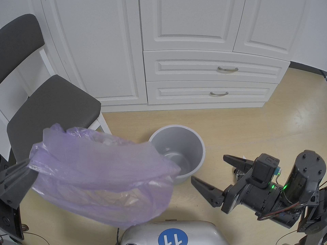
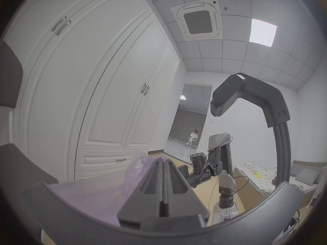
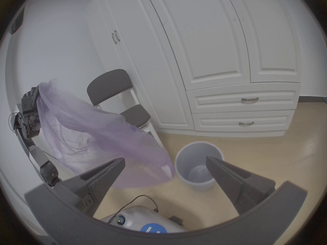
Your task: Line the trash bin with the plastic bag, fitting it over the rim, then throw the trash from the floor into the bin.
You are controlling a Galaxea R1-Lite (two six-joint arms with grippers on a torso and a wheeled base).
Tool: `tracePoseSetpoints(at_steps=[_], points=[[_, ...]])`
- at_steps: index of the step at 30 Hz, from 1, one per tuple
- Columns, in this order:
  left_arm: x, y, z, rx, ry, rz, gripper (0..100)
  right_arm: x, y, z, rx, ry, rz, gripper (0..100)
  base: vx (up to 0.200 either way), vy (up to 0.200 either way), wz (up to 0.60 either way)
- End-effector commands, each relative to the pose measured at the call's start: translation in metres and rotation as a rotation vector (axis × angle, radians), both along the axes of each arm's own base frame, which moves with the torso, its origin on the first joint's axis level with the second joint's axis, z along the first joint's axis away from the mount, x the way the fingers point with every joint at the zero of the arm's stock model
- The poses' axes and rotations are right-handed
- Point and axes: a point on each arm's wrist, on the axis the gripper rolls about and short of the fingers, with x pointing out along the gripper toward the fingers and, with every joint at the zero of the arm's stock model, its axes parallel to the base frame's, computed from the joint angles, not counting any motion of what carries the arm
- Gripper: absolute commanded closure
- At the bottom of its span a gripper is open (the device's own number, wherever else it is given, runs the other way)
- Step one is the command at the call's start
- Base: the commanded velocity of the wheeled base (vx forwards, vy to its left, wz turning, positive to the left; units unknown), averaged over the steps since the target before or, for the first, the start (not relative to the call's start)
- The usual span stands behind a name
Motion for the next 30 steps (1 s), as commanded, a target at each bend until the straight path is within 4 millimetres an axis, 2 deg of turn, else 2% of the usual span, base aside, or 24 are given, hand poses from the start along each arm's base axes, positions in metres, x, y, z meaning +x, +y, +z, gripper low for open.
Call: tracePoseSetpoints(at_steps=[1,5,8,15,19,26,30], points=[[-0.004,0.004,0.003,-0.015,-0.022,0.002,100,-0.007,0.011,-0.016,-0.037,0.055,0.049,0,0.000,0.000,0.00],[-0.002,0.002,0.004,-0.014,-0.019,0.003,100,-0.021,0.016,-0.022,-0.043,0.083,0.116,0,0.000,0.000,0.00],[0.000,0.000,0.007,-0.018,-0.014,0.000,100,-0.029,0.013,-0.027,-0.067,0.101,0.166,0,0.000,0.000,0.00],[0.009,-0.003,0.010,-0.016,0.002,0.048,100,-0.033,0.005,-0.036,-0.127,0.106,0.200,0,0.000,0.000,0.00],[0.012,-0.001,0.015,-0.030,0.004,0.108,100,-0.033,0.004,-0.035,-0.132,0.102,0.198,0,0.000,0.000,0.00],[0.018,-0.003,0.018,-0.042,0.018,0.163,100,-0.034,-0.004,-0.022,-0.090,0.061,0.185,0,0.000,0.000,0.00],[0.031,-0.010,0.023,-0.054,0.053,0.232,100,-0.038,-0.005,-0.025,-0.125,0.064,0.203,0,0.000,0.000,0.00]])
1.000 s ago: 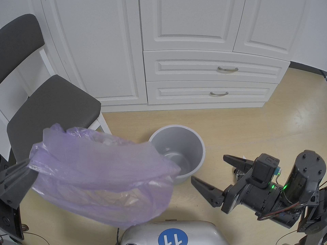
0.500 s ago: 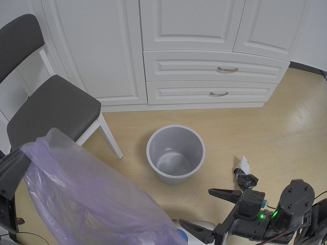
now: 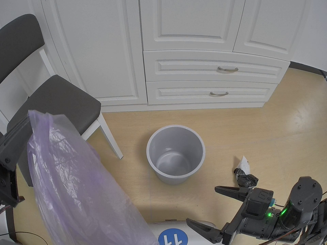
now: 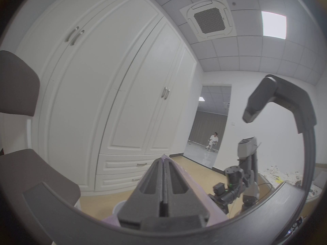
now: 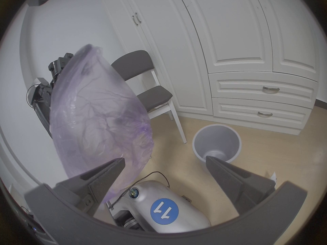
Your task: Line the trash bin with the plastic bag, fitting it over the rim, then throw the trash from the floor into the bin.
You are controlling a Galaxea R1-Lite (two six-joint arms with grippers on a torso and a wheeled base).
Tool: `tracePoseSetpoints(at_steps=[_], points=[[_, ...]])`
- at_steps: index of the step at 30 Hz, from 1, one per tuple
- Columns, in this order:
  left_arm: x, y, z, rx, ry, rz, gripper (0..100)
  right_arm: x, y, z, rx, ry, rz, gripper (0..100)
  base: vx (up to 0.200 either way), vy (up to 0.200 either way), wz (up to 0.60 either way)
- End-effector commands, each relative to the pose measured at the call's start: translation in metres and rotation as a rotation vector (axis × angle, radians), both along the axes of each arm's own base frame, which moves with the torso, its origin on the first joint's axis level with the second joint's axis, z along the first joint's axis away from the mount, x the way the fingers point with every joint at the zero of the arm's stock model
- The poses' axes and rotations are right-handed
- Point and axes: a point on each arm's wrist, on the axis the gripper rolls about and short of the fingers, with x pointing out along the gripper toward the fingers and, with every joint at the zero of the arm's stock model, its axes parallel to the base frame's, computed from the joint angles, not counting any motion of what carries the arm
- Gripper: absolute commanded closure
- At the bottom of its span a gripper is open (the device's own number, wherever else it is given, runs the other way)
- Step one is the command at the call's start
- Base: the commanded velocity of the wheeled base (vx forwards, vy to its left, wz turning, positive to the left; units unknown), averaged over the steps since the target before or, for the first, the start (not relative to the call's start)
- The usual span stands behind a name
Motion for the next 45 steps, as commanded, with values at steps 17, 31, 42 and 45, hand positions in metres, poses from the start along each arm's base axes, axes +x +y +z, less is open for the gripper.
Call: tracePoseSetpoints(at_steps=[17,31,42,45], points=[[0.029,-0.023,0.031,-0.183,0.117,0.119,100,-0.001,0.036,-0.017,0.014,0.154,0.027,0,0.000,0.000,0.00],[0.031,-0.024,0.030,-0.181,0.125,0.118,100,0.020,0.086,-0.081,-0.041,0.364,-0.055,0,0.000,0.000,0.00],[0.029,-0.023,0.032,-0.189,0.114,0.117,100,0.053,0.135,-0.124,0.192,0.296,-0.171,0,0.000,0.000,0.00],[0.029,-0.023,0.032,-0.189,0.114,0.117,100,0.057,0.142,-0.119,0.245,0.289,-0.184,0,0.000,0.000,0.00]])
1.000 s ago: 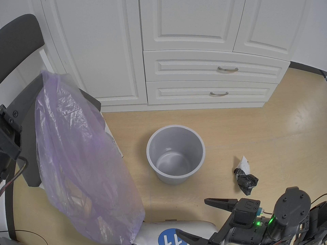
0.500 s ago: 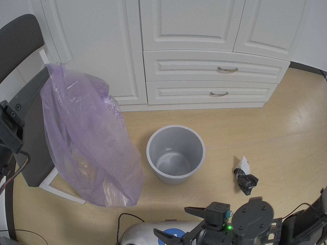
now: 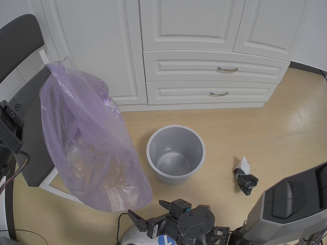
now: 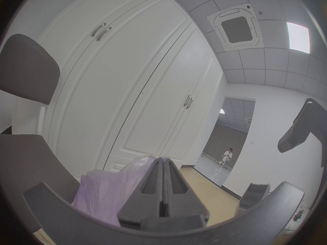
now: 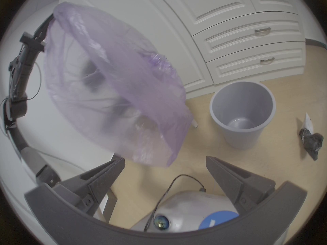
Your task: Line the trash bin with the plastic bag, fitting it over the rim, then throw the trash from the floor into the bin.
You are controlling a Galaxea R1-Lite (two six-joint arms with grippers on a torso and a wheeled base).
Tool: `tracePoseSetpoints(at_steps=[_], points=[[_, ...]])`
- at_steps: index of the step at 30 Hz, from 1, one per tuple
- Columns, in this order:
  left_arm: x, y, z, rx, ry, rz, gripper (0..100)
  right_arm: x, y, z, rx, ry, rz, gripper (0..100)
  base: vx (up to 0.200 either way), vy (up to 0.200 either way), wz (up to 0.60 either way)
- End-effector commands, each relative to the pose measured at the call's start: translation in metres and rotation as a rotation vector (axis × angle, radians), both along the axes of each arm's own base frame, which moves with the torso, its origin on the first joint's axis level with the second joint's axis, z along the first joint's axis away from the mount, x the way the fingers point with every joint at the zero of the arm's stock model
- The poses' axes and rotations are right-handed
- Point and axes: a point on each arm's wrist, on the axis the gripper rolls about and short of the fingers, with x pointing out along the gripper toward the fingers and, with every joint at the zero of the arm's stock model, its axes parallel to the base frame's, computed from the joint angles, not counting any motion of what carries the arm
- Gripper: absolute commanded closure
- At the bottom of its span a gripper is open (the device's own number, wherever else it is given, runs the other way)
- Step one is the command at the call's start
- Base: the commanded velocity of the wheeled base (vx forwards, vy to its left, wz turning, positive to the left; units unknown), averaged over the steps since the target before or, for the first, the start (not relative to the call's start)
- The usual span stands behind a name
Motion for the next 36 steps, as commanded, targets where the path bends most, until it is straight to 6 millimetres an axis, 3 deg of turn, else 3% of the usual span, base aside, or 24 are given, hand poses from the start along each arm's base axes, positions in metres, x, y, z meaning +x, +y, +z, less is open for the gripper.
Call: tracePoseSetpoints(at_steps=[1,9,22,36], points=[[-0.001,0.001,0.001,-0.004,-0.007,0.001,100,0.013,0.018,-0.026,0.021,0.017,-0.064,0,0.000,0.000,0.00],[-0.001,0.001,0.003,-0.003,-0.016,0.002,100,0.042,0.043,-0.033,0.089,-0.047,-0.274,0,0.000,0.000,0.00],[-0.004,0.004,0.015,-0.058,-0.088,0.012,100,0.054,0.060,-0.042,0.169,-0.083,-0.357,0,0.000,0.000,0.00],[-0.004,0.004,0.015,-0.058,-0.091,0.012,100,0.062,0.065,-0.035,0.237,-0.121,-0.409,0,0.000,0.000,0.00]])
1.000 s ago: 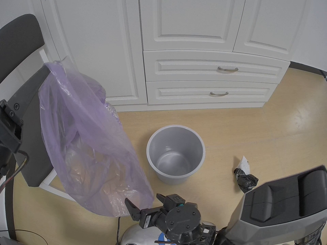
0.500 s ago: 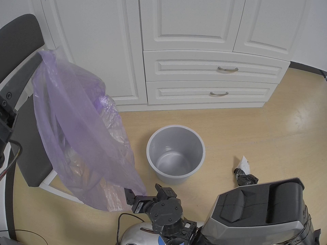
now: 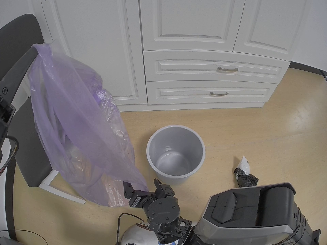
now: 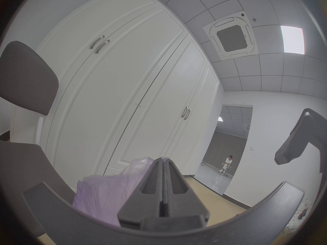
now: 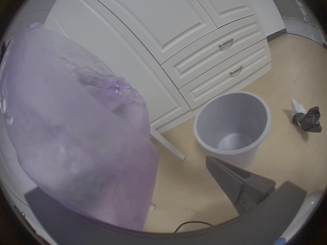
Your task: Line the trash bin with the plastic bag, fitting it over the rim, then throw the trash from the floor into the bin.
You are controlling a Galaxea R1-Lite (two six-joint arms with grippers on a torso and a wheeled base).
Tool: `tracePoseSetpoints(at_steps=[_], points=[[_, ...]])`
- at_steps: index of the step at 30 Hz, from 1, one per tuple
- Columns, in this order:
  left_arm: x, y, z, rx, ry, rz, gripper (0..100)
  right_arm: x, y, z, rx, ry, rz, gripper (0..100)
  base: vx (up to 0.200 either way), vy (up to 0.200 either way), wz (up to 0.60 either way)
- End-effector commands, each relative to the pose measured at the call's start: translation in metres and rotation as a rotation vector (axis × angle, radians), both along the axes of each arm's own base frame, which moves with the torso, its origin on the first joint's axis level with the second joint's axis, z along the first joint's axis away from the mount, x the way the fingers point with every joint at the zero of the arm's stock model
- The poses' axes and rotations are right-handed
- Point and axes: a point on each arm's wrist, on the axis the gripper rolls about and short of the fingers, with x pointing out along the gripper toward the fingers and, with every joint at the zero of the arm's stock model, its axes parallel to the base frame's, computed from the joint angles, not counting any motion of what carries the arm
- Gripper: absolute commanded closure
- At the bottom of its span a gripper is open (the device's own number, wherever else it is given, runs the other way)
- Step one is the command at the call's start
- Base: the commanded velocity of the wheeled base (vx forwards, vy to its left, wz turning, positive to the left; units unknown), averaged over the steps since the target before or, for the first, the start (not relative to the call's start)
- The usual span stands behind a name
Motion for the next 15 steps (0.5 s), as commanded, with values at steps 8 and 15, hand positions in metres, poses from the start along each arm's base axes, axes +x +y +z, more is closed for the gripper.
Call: tracePoseSetpoints(at_steps=[8,15], points=[[0.0000,0.0008,0.0020,-0.006,-0.007,0.004,100,0.0049,0.0007,-0.0021,-0.001,-0.003,-0.023,0,0.000,0.000,0.00],[0.0007,0.0009,0.0017,-0.004,-0.005,0.008,100,-0.0039,0.0007,-0.0035,-0.014,0.004,-0.004,0,0.000,0.000,0.00]])
